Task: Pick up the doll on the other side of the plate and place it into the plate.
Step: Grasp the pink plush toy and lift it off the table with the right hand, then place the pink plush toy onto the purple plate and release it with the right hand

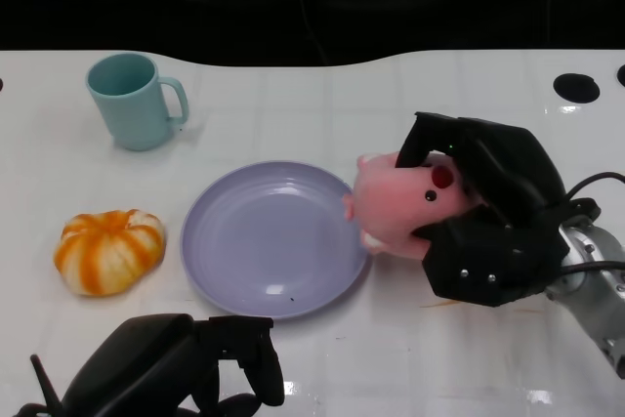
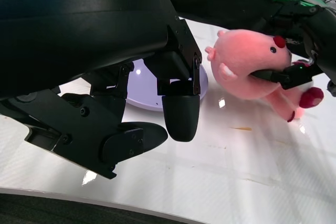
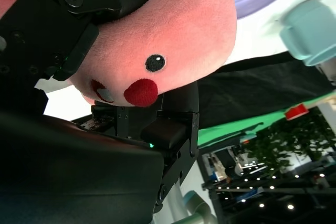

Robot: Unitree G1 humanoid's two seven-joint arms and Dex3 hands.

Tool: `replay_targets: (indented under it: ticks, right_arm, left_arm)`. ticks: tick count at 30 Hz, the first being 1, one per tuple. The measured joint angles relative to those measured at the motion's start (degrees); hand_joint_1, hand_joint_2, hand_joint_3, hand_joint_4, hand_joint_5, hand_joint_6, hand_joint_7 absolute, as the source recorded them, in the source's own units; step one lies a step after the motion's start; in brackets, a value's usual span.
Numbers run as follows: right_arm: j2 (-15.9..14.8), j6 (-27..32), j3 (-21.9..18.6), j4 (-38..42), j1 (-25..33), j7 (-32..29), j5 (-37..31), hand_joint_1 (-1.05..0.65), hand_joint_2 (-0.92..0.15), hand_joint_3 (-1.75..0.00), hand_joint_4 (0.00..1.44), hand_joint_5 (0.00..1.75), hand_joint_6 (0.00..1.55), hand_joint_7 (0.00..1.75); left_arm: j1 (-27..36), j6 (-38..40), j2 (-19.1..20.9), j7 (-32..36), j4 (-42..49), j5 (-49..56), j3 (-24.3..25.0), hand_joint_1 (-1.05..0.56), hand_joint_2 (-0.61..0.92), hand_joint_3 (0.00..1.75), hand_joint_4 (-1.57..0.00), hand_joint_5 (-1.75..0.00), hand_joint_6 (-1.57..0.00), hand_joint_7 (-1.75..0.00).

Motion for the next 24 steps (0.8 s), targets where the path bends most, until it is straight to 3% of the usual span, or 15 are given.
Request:
replay_targets:
  ticks: [4,9,24]
  right_arm:
    - [2.3,0.2,0.0,-3.4,-0.7,1.6,0.6,-0.13,-0.27,-1.45,0.97,1.75,0.73,1.75]
    - [5.5,0.7,0.5,-4.8,-2.3,2.7,0.5,-0.17,-0.23,-1.49,0.96,1.75,0.73,1.74]
    - [13.5,3.9,4.6,-0.9,-8.9,5.6,-1.0,-0.21,-0.24,-1.39,0.96,1.75,0.74,1.75]
  left_arm:
    - [0.0,0.2,0.0,0.0,-0.3,1.1,-0.2,-0.21,0.68,0.76,-0.71,-1.5,-0.74,-1.18]
    - [0.0,0.5,-0.2,0.0,-0.5,2.7,-0.9,-0.21,0.67,0.79,-0.72,-1.49,-0.75,-1.18]
    - [-0.5,2.1,-2.8,0.0,-1.0,5.2,-3.1,-0.2,0.65,0.82,-0.75,-1.4,-0.76,-1.13]
